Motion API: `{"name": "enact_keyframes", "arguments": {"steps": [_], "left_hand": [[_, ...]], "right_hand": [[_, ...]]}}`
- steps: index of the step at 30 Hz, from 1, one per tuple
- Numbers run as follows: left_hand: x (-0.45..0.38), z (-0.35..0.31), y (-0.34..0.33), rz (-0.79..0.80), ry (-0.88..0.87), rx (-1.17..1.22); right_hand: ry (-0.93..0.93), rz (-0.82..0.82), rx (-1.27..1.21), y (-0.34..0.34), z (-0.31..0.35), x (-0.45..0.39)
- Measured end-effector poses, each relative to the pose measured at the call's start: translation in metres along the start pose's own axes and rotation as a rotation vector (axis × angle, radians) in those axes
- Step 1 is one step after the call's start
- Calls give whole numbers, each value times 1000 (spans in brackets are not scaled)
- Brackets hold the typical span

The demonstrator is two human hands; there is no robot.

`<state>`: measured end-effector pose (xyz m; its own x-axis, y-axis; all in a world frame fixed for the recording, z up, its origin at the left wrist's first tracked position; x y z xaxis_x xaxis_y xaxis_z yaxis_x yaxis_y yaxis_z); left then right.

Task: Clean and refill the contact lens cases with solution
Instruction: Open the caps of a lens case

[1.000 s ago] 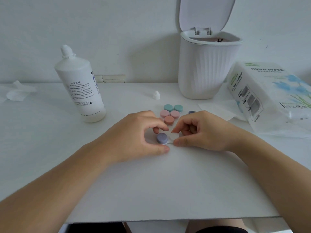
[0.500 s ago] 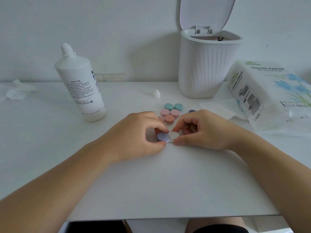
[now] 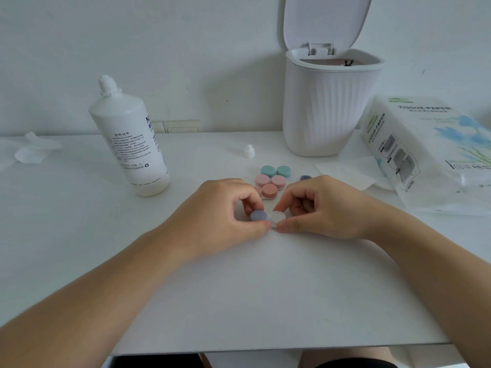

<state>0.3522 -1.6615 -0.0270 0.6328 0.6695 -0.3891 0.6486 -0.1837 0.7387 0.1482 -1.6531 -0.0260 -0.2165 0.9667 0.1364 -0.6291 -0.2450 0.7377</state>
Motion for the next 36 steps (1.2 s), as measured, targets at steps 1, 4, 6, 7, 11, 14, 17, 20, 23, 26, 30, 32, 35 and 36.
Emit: {"name": "enact_keyframes", "arguments": {"steps": [1,4,6,7,11,14,17,20,23,26,30,32,35,36], "left_hand": [[0,0,0,2,-2,-1],[0,-1,-3,20,-10,-9],[0,-1,-3,30,-11,-17],[0,0,-3,34,-10,-23],[-1,0,-3,35,17,-9],[-1,0,-2,24,11,13],[-1,-1,-2,30,19,27],[-3,0,-2,43,29,-1],[-2,2,0,64,-4,-43],[1,3,2,50,-23,-18],[1,1,2,-20,-41,8],[0,1,2,-76,-49,42],[-2,6,7,-204,0,148],[-3,8,10,-244,16,170]], "right_hand": [[3,-2,3,0,0,0],[11,-7,6,0,1,1],[16,-11,6,-1,1,1],[17,-13,7,-1,1,1],[13,-18,10,-1,2,1],[12,-18,19,-2,3,2],[10,-19,25,-2,3,3],[12,-22,29,-1,4,2],[11,-23,31,-1,4,2],[15,-20,30,-1,4,3],[12,-21,20,-1,4,3],[10,-19,22,-2,3,3],[8,-22,36,-1,3,3],[6,-22,40,-1,3,3]]}}
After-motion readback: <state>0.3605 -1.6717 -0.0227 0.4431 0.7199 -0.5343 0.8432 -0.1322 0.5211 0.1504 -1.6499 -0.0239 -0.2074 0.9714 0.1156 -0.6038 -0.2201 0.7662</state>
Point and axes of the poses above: each hand's wrist, its own x-axis away from the middle knuckle, its own y-axis out of the back of the hand, z = x × y, the point moved 3 cm from there along -x, towards the middle knuckle, and after that the axes turned 15 degrees about -y, right-handed, at the moved point
